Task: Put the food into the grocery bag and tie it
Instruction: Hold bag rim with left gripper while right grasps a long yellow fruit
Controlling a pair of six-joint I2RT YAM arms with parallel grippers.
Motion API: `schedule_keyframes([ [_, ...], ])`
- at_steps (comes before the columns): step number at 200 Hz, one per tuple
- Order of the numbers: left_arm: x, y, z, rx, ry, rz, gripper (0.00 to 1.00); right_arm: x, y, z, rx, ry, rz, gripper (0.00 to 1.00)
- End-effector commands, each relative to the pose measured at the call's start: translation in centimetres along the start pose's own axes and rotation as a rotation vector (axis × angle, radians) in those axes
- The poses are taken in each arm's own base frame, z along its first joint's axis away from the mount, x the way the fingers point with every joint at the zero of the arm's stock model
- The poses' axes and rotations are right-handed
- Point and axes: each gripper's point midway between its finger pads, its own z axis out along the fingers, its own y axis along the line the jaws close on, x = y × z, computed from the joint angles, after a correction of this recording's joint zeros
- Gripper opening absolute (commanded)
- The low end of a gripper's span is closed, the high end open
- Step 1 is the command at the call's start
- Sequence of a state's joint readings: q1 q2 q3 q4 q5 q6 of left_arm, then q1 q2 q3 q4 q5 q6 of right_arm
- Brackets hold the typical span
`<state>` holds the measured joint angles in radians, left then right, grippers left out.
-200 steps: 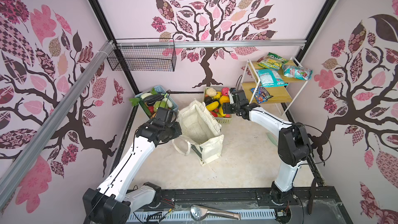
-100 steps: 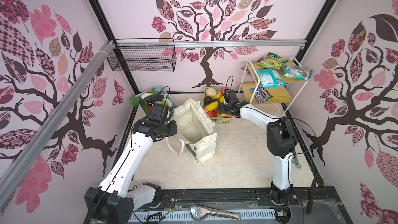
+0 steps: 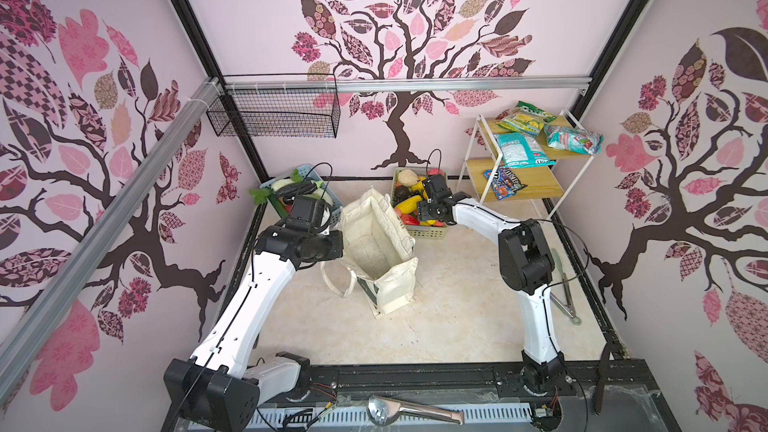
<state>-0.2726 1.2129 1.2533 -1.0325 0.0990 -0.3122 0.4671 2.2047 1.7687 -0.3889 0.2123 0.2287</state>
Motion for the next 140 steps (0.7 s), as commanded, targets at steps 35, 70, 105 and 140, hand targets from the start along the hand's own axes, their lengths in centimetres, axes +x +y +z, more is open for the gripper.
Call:
schedule_keyframes([
  [35, -1.8, -1.2, -1.7, 0.049, -0.064, 0.023, 0.0, 1.8, 0.4, 1.9, 0.016, 0.064, -0.009, 0.67],
  [70, -1.6, -1.3, -1.8, 0.058, -0.066, 0.021, 0.0, 1.2, 0.4, 0.6, -0.001, 0.034, -0.003, 0.61],
  [105, -1.8, -1.6, -2.0, 0.074, -0.075, 0.015, 0.0, -1.0, 0.3, -2.5, -0.016, -0.033, -0.007, 0.61],
  [140, -1.8, -1.6, -2.0, 0.079, -0.076, 0.016, 0.0, -3.5, 0.1, -6.7, -0.039, -0.116, -0.01, 0.6],
])
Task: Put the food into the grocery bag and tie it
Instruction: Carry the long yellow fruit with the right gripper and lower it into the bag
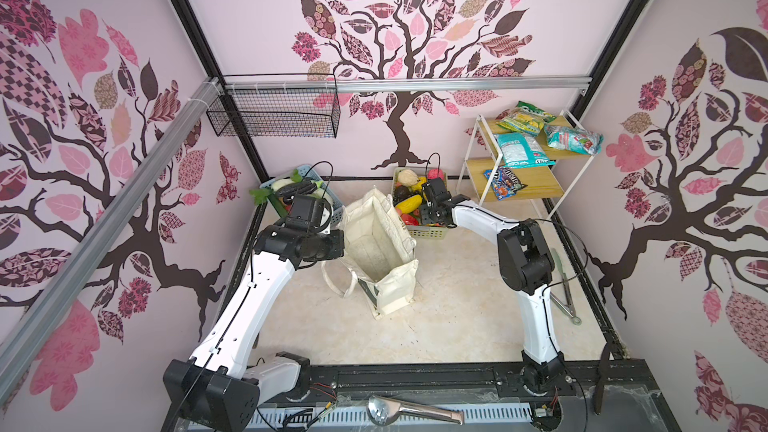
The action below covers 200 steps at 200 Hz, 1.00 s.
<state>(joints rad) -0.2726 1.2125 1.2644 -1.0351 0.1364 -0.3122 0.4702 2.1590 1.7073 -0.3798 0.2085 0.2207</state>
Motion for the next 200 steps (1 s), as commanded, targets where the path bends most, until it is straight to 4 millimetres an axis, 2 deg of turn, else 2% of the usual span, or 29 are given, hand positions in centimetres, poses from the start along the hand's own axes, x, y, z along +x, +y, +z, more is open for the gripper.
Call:
schedule_keyframes([
  [1, -1.7, -1.0, -1.7, 0.039, -0.078, 0.016, 0.0, -4.4, 0.2, -5.9, -0.035, -0.127, 0.002, 0.6],
  [32, -1.7, -1.2, -1.7, 0.051, -0.076, 0.021, 0.0, -6.3, 0.3, -9.9, -0.076, -0.195, 0.005, 0.6],
  [57, -1.6, -1.3, -1.8, 0.059, -0.076, 0.022, 0.0, -7.9, 1.0, -14.0, -0.137, -0.263, -0.003, 0.6],
  [83, -1.7, -1.5, -1.9, 0.07, -0.077, 0.021, 0.0, -9.3, 3.1, -18.9, -0.222, -0.346, -0.034, 0.6],
  [108, -1.7, -1.5, -1.9, 0.068, -0.079, 0.019, 0.0, -9.6, 6.0, -23.3, -0.301, -0.407, -0.078, 0.6],
  [132, -1.7, -1.4, -1.9, 0.068, -0.079, 0.02, 0.0, -8.7, 9.5, -27.1, -0.395, -0.459, -0.129, 0.6],
  [155, -1.6, -1.5, -1.6, 0.07, -0.072, 0.022, 0.0, -6.8, 13.5, -29.9, -0.497, -0.479, -0.201, 0.6],
  [177, -1.7, -1.6, -1.5, 0.077, -0.073, 0.026, 0.0, -4.2, 17.1, -31.3, -0.587, -0.46, -0.281, 0.6],
  [200, -1.9, -1.8, -1.6, 0.085, -0.084, 0.022, 0.0, -1.4, 20.2, -31.3, -0.659, -0.417, -0.344, 0.6],
])
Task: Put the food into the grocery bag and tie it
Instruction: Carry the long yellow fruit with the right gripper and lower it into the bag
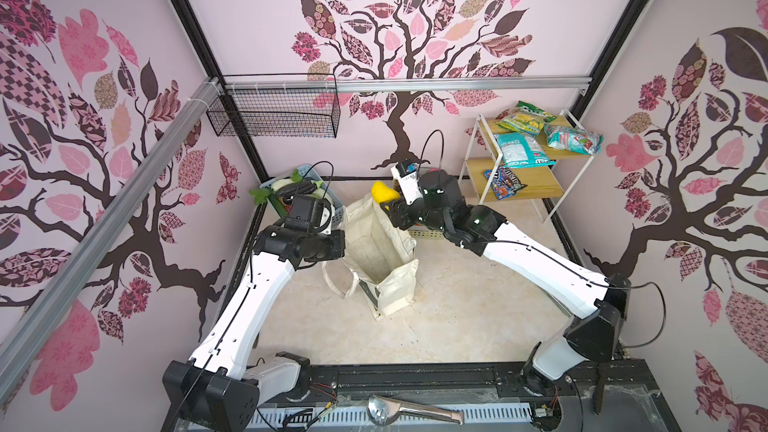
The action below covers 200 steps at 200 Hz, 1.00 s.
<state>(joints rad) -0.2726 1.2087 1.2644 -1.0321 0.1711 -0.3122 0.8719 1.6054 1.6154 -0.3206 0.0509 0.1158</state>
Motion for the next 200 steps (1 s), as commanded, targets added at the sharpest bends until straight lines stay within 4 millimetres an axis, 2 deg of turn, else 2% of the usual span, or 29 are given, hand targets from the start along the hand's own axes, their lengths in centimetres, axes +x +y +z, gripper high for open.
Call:
schedule_keyframes([
  [1, -2.0, -1.2, -1.4, 0.05, -0.088, 0.022, 0.0, 0.9, 3.0, 0.1, -0.089, 0.015, -0.043, 0.6],
  [37, -2.2, -1.7, -1.5, 0.075, -0.094, 0.022, 0.0, 4.6, 5.2, 1.8, -0.172, 0.095, -0.041, 0.6],
  [80, -2.4, -1.9, -2.0, 0.084, -0.109, 0.026, 0.0, 8.7, 6.2, 3.8, -0.225, 0.196, -0.034, 0.6],
  [152, -2.8, -3.1, -3.4, 0.13, -0.136, 0.043, 0.0, 15.6, 6.0, 6.6, -0.239, 0.36, -0.004, 0.59],
  [200, -2.4, -4.7, -3.3, 0.137, -0.126, 0.086, 0.0, 20.9, 5.7, 8.9, -0.236, 0.481, 0.019, 0.59],
])
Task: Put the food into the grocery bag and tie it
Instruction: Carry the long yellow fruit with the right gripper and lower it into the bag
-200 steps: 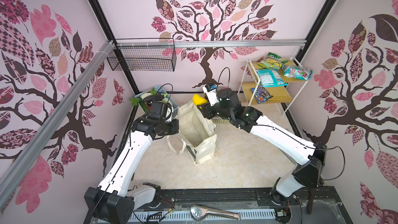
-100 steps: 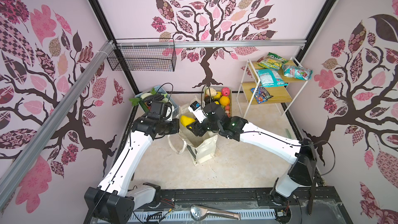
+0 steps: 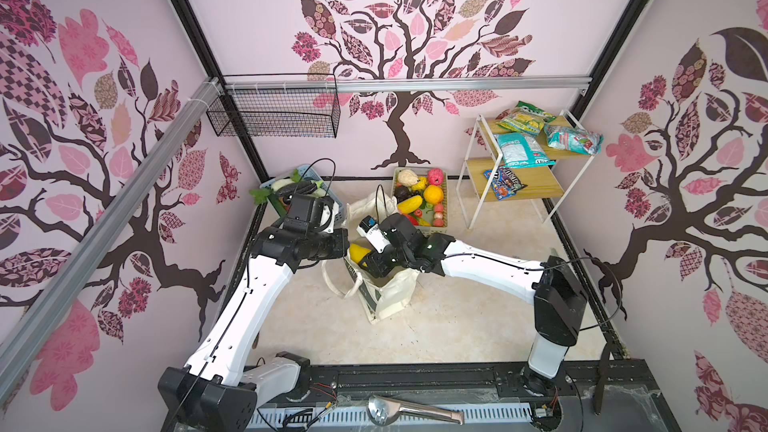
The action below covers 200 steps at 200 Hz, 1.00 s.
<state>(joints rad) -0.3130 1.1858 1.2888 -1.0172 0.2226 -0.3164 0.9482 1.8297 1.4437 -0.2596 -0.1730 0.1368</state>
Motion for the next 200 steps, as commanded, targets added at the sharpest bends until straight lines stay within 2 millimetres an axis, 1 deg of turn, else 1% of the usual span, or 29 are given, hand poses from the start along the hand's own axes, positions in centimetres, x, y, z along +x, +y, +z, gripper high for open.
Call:
schedule_keyframes([
  [1, -2.2, -2.2, -1.8, 0.048, -0.096, 0.05, 0.0, 3.5, -0.1, 2.8, -0.021, 0.097, 0.026, 0.59],
  [32, -2.3, -2.6, -1.7, 0.053, -0.097, 0.049, 0.0, 5.3, -0.9, 4.5, -0.01, 0.131, 0.057, 0.61],
  [60, -2.4, -2.6, -2.0, 0.047, -0.106, 0.041, 0.0, 7.1, -1.3, 5.8, -0.006, 0.169, 0.08, 0.66],
  [78, -2.2, -2.3, -2.0, 0.036, -0.105, 0.035, 0.0, 7.8, -1.5, 6.4, -0.006, 0.186, 0.087, 0.71],
  [89, -2.1, -2.1, -1.9, 0.025, -0.102, 0.033, 0.0, 7.8, -1.7, 6.4, -0.002, 0.188, 0.09, 0.73],
  [102, -1.9, -1.6, -1.7, 0.006, -0.101, 0.027, 0.0, 7.1, -1.8, 5.9, -0.004, 0.177, 0.094, 0.76],
  [119, -1.6, -0.8, -1.4, -0.011, -0.094, 0.012, 0.0, 5.3, -1.8, 4.4, 0.003, 0.138, 0.087, 0.79],
  [130, -1.6, -0.4, -1.2, -0.015, -0.094, 0.002, 0.0, 3.8, -1.7, 3.0, 0.009, 0.095, 0.074, 0.83],
  [164, -1.0, 1.2, -0.6, -0.044, -0.08, -0.025, 0.0, -1.0, -1.3, -2.1, 0.021, -0.053, 0.038, 0.87],
  [189, -0.4, 2.6, 0.0, -0.075, -0.069, -0.05, 0.0, -4.1, -1.3, -6.0, 0.031, -0.166, 0.025, 0.89],
  [200, -0.2, 3.1, 0.3, -0.085, -0.062, -0.056, 0.0, -5.3, -1.6, -7.6, 0.032, -0.206, 0.031, 0.89],
])
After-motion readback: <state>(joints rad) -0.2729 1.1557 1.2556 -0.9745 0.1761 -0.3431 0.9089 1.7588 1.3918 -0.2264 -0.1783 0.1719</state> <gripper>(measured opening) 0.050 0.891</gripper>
